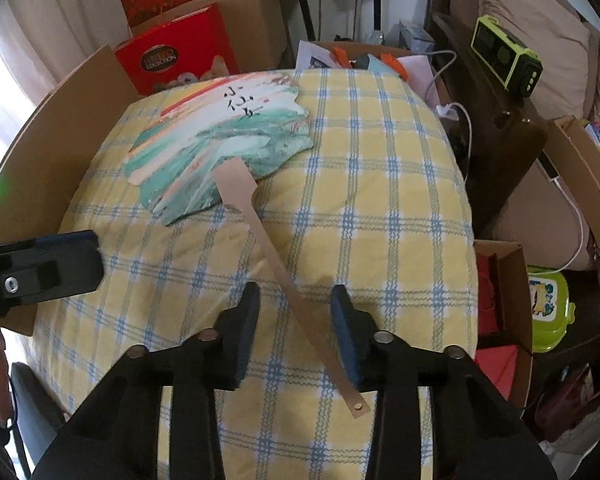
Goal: Organize objects
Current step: 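Lower the right tool onto the round fan's wooden handle and close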
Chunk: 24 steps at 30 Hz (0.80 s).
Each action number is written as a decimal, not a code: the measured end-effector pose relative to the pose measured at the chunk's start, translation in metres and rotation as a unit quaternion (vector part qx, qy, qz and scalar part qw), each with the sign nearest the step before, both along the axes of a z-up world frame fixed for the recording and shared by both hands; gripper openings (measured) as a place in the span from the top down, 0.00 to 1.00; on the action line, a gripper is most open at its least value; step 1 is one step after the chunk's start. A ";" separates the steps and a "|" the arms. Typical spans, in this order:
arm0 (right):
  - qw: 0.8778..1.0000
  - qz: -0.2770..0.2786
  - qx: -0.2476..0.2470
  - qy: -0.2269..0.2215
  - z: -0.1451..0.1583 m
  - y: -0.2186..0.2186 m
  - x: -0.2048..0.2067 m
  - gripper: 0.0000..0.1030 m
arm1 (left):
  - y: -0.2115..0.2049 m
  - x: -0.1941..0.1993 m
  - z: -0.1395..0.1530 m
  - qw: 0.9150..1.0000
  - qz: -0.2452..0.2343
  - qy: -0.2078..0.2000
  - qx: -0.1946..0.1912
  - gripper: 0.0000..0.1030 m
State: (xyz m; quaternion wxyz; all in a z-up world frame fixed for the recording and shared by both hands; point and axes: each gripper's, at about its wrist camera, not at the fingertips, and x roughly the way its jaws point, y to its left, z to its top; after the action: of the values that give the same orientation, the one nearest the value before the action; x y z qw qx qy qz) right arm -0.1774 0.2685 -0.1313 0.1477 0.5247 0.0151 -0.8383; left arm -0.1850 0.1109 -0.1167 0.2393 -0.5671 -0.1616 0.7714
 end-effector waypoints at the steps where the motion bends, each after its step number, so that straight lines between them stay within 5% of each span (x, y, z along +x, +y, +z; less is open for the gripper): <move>1: 1.000 0.000 0.000 -0.002 -0.002 0.000 0.001 0.70 | 0.002 -0.001 -0.004 1.000 0.001 -0.007 0.008 0.14; 11: 1.000 0.000 -0.019 -0.024 -0.001 -0.005 0.004 0.85 | 0.013 -0.005 -0.033 0.992 0.016 -0.058 0.111 0.19; 17: 0.993 0.015 -0.106 -0.044 0.006 -0.012 0.016 0.90 | 0.016 -0.003 -0.037 0.989 0.015 -0.068 0.133 0.25; 24: 0.991 0.042 -0.125 -0.027 0.035 -0.033 0.028 0.92 | 0.010 -0.003 -0.036 0.985 0.021 -0.069 0.156 0.73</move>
State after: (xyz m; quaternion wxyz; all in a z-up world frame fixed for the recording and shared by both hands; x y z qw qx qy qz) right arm -0.1490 0.2354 -0.0958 0.2474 0.5233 -0.0721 -0.8122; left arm -0.1877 0.1205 -0.1530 0.2967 -0.5710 -0.3083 0.7007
